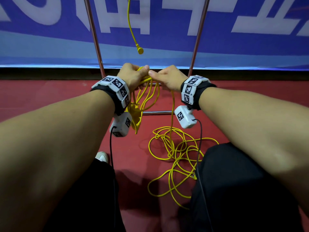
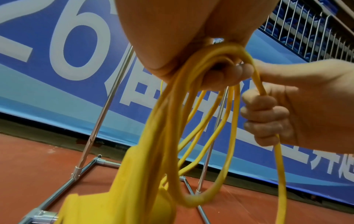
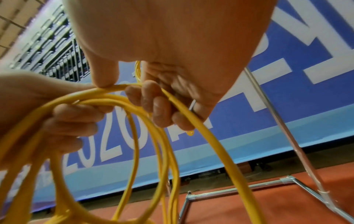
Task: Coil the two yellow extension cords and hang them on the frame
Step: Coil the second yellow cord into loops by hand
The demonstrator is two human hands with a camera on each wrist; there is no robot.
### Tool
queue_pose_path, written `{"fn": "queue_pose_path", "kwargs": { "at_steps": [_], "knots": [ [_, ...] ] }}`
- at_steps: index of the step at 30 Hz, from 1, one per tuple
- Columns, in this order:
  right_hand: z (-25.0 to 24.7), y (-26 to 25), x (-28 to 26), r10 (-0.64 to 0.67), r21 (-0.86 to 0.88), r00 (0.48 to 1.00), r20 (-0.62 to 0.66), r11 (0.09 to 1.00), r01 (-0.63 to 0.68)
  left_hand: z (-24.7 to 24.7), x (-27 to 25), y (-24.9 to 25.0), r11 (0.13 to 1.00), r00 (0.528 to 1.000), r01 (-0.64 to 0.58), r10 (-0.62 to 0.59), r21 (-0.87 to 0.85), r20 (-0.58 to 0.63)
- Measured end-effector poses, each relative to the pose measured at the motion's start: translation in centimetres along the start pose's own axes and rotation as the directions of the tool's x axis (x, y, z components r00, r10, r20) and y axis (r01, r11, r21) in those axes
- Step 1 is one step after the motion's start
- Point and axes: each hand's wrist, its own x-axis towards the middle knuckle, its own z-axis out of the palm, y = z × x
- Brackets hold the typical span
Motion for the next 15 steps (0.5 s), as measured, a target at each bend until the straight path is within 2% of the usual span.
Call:
{"fn": "queue_pose_path", "kwargs": {
  "at_steps": [5, 10, 13, 15],
  "knots": [
    [1.4, -1.3, 0.4, -0.034, -0.033, 0.999, -0.001, 0.999, 0.034, -0.1, 0.2, -0.2, 0.999, 0.996, 0.013, -0.01, 0.033, -0.088],
    [1.8, -1.0, 0.4, -0.032, 0.102, 0.995, 0.089, 0.994, 0.023, -0.2, 0.5, -0.3, 0.995, 0.983, 0.043, -0.026, 0.091, -0.182],
    [1.4, 0.4, 0.4, 0.041, 0.038, 0.983, 0.177, 0.998, -0.049, -0.7, 0.7, -0.2, 0.991, 0.963, 0.065, -0.032, 0.117, -0.267],
    [1.2, 1.7, 0.2, 0.14, 0.04, 0.954, 0.264, 0.987, -0.156, -1.3, 0.9, -0.3, 0.993, 0.949, 0.088, -0.058, 0.084, -0.309]
  ]
}}
